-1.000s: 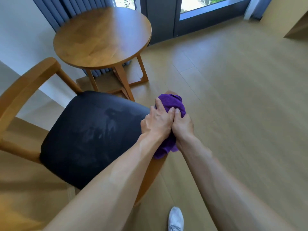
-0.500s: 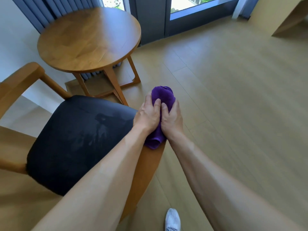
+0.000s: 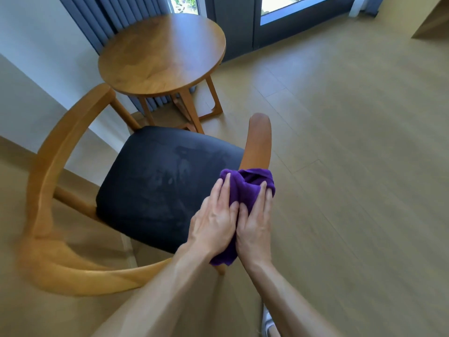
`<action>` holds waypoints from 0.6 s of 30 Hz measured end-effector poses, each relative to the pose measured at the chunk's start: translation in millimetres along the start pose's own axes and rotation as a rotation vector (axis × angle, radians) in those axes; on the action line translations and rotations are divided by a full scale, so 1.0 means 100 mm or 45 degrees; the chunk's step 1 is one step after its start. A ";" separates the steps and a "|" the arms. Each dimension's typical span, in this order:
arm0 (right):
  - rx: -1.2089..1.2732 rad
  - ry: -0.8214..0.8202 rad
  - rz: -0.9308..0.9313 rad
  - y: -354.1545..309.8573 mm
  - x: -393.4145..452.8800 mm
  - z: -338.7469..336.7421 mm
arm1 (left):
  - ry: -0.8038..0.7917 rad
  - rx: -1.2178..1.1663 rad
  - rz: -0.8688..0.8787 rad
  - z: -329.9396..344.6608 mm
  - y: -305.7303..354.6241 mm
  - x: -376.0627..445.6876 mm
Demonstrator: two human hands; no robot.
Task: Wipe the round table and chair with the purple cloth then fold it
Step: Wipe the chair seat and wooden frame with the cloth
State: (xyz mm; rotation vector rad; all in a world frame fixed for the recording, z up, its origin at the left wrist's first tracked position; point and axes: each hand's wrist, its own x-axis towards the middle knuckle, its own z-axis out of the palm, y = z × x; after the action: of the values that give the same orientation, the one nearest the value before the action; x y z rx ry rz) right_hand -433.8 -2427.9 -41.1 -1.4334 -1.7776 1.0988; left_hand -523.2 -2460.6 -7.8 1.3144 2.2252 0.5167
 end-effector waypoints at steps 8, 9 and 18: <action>0.177 -0.008 0.039 0.02 -0.15 0.02 | 0.144 0.110 0.105 0.10 -0.11 -0.27; 0.196 -0.020 0.057 0.02 -0.08 0.02 | 0.120 0.098 0.084 0.09 -0.08 -0.18; 0.159 -0.098 0.050 0.05 1.55 -0.16 | 0.109 -0.094 -0.015 0.09 0.48 1.25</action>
State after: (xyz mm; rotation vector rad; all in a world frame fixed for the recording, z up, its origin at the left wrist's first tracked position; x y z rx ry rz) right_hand -454.6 -2273.4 -45.1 -1.3736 -1.7071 1.2778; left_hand -535.5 -2327.3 -16.6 1.2628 2.2587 0.6555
